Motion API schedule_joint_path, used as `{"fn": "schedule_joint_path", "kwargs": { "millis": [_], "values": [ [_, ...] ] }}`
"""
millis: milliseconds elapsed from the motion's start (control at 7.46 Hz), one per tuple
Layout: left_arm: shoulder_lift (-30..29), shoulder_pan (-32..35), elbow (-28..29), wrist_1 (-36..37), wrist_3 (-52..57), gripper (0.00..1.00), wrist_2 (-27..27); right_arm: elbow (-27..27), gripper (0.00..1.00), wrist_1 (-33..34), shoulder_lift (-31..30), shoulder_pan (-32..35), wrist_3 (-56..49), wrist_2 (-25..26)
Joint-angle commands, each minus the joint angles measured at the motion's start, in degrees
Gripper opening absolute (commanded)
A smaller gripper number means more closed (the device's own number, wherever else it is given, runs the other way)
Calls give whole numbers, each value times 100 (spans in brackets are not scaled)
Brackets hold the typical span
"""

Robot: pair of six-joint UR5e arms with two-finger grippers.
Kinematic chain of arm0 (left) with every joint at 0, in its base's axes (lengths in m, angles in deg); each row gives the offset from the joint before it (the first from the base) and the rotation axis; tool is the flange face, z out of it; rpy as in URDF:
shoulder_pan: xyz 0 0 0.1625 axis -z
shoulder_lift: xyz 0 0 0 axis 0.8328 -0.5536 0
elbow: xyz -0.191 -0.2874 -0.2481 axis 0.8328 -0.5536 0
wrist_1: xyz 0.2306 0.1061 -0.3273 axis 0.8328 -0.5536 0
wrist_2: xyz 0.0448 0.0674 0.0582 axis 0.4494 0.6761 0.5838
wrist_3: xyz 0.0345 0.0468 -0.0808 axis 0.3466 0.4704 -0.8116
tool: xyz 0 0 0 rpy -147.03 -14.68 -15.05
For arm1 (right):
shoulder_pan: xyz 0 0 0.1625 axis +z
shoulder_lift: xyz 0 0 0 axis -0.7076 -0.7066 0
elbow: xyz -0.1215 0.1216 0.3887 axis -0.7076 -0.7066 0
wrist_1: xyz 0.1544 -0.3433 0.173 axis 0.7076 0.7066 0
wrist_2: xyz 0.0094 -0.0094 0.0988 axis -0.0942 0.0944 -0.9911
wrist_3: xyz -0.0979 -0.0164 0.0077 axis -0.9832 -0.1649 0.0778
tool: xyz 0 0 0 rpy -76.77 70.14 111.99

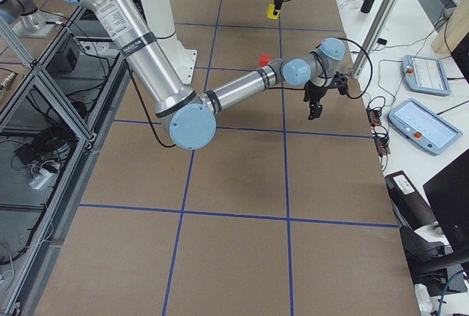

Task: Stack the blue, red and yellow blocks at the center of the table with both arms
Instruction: 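Carry the yellow block with the left gripper above the red block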

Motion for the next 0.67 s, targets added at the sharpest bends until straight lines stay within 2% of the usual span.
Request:
{"fn": "schedule_joint_path", "kwargs": {
  "millis": [0, 134, 536],
  "values": [
    [-1070, -120, 1215, -340, -611, 0, 8, 0, 100, 0, 7, -6, 19, 0],
    [-1499, -207, 1750, -369, -675, 0, 17, 0, 100, -9, 7, -6, 28, 0],
    [-1582, -550, 2255, -1236, -1307, 0, 34, 18, 100, -9, 7, -6, 28, 0]
  ]
}}
